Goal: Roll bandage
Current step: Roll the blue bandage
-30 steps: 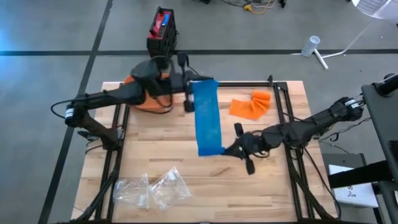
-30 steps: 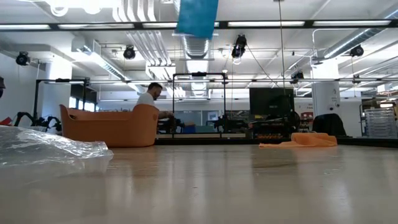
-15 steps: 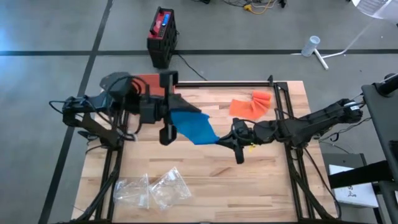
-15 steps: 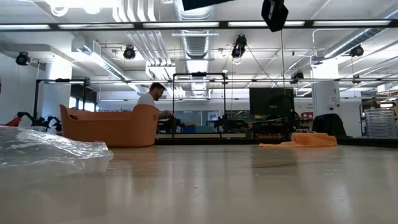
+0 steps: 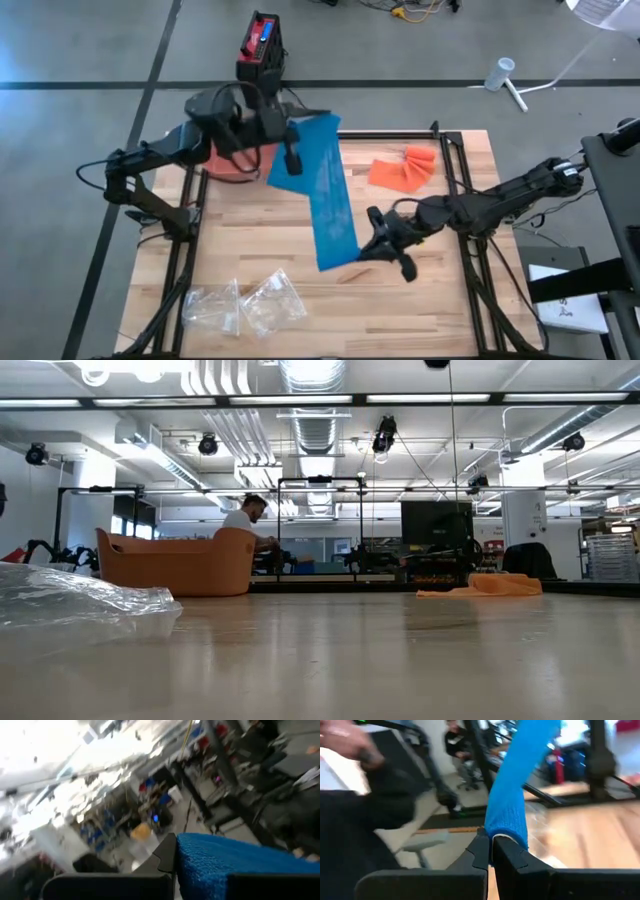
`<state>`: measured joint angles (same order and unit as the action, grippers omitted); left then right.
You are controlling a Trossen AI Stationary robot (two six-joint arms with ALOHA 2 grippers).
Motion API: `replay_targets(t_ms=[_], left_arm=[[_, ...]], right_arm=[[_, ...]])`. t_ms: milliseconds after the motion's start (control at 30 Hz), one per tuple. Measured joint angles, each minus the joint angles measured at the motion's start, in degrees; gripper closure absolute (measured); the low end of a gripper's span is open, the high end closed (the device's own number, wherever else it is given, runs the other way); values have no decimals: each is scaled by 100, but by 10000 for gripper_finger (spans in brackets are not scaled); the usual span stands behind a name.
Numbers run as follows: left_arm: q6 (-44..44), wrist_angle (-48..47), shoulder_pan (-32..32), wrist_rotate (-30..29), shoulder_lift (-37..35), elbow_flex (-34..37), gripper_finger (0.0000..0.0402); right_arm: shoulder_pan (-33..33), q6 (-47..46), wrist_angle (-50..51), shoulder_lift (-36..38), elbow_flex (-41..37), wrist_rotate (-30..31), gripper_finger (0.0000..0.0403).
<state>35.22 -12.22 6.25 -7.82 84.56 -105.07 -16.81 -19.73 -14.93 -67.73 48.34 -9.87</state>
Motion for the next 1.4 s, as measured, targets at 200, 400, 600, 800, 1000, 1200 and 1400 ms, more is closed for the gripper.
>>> replay_targets(t_ms=[200,400,600,800,1000,1200,1400], left_arm=[[-387,-94,319,3,-129,590,401],[-798,-294,327,-10,-424,1511,401],[-1308,529,340,-19,-732,2702,401],[-1818,1599,329,512,-710,3794,401],[-2243,2589,194,1014,-542,4475,393],[-2797,2655,-114,1492,-492,4599,330],[-3127,2654,-619,1634,-638,4648,230]], right_arm=[[-263,455,-13,280,2,-44,400],[-346,812,-2,560,2,-65,400],[-344,999,-49,808,116,-61,400],[-344,1326,-59,835,408,-18,400],[-344,1872,-42,803,612,285,400],[-344,2391,-34,805,656,916,400],[-344,3224,-34,805,656,1701,400]])
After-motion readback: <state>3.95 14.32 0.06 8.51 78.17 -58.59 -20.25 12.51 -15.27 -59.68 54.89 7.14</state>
